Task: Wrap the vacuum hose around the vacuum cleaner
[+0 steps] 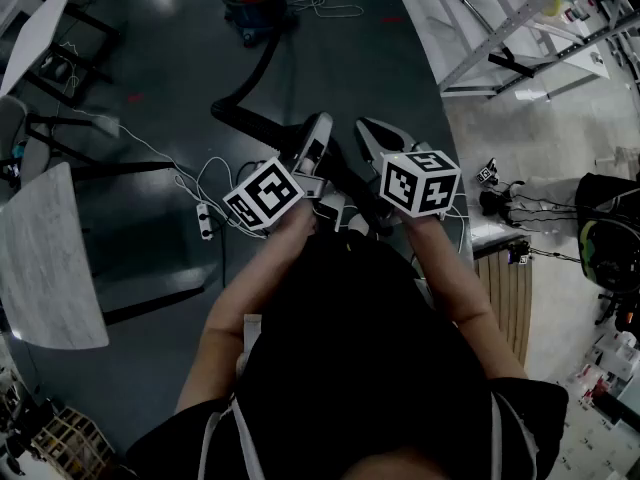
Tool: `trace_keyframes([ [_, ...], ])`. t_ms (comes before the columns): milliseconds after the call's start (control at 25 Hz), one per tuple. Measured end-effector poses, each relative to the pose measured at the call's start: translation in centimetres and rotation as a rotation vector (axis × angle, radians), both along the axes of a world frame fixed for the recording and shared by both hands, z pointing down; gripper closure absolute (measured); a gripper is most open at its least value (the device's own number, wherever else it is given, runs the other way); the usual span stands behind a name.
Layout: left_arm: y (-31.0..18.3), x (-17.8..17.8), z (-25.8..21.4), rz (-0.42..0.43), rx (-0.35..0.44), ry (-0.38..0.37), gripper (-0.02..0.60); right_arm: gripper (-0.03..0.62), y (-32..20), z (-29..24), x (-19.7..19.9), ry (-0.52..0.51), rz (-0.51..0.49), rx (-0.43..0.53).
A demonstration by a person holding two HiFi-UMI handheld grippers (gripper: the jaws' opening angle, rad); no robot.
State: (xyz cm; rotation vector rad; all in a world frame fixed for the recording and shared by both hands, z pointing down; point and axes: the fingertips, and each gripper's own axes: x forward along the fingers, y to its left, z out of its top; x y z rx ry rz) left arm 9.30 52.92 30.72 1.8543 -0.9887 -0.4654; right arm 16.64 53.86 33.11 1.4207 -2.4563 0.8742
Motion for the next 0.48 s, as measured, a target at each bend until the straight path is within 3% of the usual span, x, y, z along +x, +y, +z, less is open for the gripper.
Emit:
trace_keyframes([
  [480, 0.2, 0.3, 0.8, -0.012, -0.027, 0.008, 0.474, 0.600, 0.3, 0.1, 0.9, -0.039, 0.020, -0.011],
])
